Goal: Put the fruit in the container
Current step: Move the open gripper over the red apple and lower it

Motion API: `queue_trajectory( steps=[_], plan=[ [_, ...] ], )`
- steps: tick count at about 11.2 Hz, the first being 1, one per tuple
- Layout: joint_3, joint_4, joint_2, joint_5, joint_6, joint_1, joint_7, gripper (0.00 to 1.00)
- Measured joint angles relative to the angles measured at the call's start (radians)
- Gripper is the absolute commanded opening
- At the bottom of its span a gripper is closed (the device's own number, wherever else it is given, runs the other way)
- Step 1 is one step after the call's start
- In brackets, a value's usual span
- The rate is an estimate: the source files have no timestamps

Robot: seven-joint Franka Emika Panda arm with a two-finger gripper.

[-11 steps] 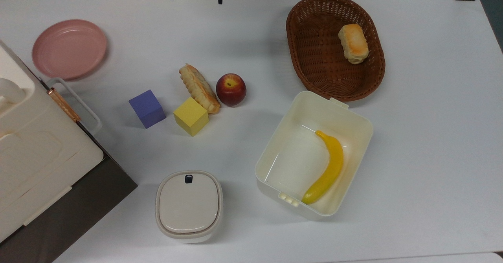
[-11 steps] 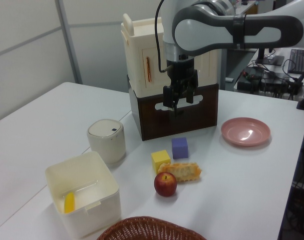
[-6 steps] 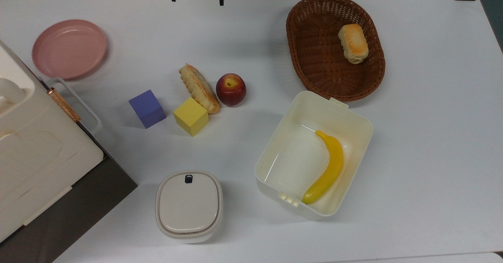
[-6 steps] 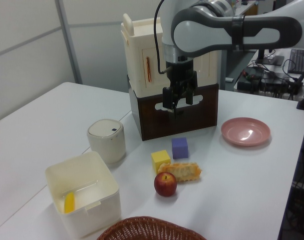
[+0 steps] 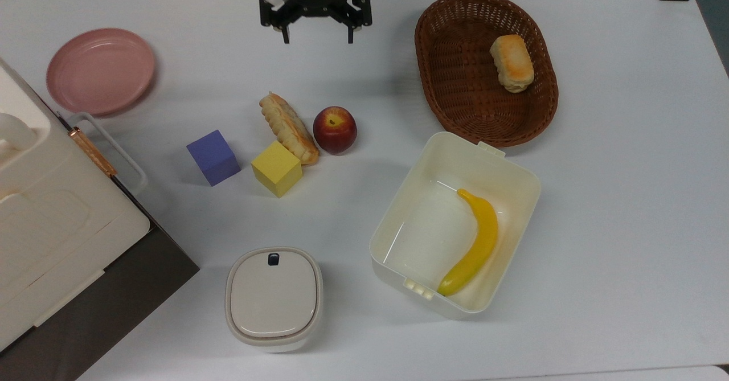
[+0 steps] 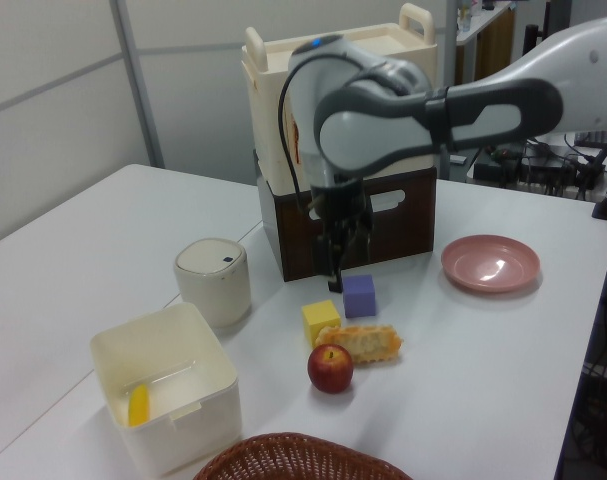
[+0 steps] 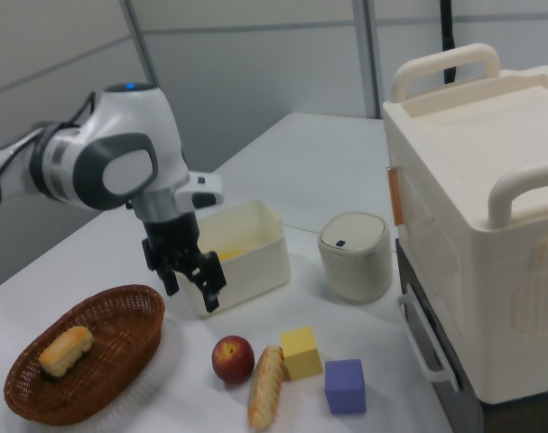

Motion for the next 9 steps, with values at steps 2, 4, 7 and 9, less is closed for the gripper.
queue_trajectory(
  steps=[2,4,7,9],
  plan=[
    [0.000,-0.037,0.026,0.000,0.035,0.002,-0.020,1.00],
    [0.000,-0.061,0.073,0.000,0.102,0.002,-0.024,1.00],
    [0.000,-0.070,0.159,0.000,0.172,0.012,-0.025,1.00],
    [0.000,-0.070,0.205,0.000,0.211,0.018,-0.025,1.00]
  ],
)
